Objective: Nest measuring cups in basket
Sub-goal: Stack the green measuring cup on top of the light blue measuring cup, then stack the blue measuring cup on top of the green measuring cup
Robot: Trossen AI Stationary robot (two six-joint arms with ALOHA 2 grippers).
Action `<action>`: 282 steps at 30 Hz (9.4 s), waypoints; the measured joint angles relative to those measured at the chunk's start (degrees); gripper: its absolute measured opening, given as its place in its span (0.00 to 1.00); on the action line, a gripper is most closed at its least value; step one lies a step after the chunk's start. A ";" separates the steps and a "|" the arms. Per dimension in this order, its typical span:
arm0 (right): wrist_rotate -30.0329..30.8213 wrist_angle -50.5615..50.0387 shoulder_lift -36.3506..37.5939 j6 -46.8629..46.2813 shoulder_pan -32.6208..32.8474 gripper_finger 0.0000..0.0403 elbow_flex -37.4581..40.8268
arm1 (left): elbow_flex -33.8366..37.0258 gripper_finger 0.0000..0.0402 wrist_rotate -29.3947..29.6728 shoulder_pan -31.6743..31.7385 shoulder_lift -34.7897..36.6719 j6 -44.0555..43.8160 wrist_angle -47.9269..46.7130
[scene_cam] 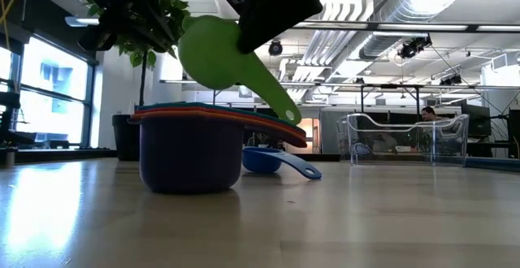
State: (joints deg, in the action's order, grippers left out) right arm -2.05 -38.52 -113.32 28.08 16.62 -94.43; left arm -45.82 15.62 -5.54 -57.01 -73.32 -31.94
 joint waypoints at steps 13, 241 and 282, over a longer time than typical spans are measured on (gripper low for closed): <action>0.06 1.75 0.00 0.44 0.02 0.16 0.00 | 0.00 0.18 0.00 0.00 0.00 0.00 0.00; 24.39 -37.92 19.93 -78.61 -23.14 0.16 -0.33 | -20.23 0.02 -14.12 -1.88 -34.05 42.42 4.15; 23.04 -37.50 19.93 -63.60 -29.77 0.16 -0.33 | -26.86 0.01 3.72 -22.34 -39.49 -6.52 1.25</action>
State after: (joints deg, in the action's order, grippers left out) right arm 21.00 -76.02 -93.38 -35.53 -13.15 -94.76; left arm -72.69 19.33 -27.88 -96.50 -79.84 -30.69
